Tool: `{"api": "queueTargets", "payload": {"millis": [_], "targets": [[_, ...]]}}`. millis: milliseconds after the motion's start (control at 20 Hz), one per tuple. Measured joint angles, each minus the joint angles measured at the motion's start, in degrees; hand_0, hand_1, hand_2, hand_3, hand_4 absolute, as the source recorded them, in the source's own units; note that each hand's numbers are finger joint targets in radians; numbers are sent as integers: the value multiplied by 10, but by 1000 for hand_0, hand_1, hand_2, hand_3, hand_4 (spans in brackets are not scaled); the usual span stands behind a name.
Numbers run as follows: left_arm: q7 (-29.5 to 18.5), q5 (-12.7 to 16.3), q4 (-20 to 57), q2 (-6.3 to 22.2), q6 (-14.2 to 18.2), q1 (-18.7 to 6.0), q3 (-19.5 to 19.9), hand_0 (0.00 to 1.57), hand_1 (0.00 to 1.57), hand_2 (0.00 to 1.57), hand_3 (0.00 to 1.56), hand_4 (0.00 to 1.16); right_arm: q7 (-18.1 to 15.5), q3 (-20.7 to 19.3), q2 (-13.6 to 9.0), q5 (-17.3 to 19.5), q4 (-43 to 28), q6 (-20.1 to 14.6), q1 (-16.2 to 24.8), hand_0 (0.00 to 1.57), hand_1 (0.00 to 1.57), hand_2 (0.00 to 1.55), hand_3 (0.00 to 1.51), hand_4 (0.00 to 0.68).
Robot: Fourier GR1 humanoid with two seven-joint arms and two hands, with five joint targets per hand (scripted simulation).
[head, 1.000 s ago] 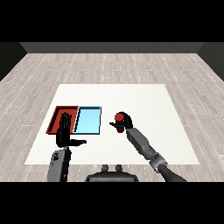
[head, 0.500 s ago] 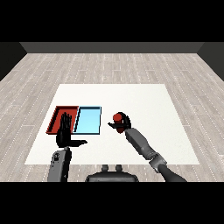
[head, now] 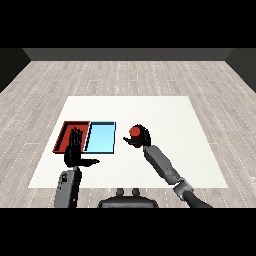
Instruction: Pick the red can and put it in the red box
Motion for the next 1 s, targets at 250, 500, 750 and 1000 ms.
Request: {"api": "queueTargets", "payload": {"millis": [250,500,750,1000], "targets": [[11,-5,2,7,-2,-12,-2,0,0,0,0,0,40,5,-28,31,-126,-18,40,1538,1538,1469,1398,623],[42,-24,-22,-11,12,-22,-43,0,0,0,0,0,64,4,-58,46,-255,-26,75,1482,1482,1429,1392,636],[99,-53,-50,-21,47,-29,-108,0,0,0,0,0,78,-3,-87,63,-358,-24,122,1440,1440,1405,1382,628],[134,-64,-59,-23,76,-43,-147,0,0,0,0,0,93,-15,-48,106,-359,-29,107,1440,1440,1405,1382,628]]}}
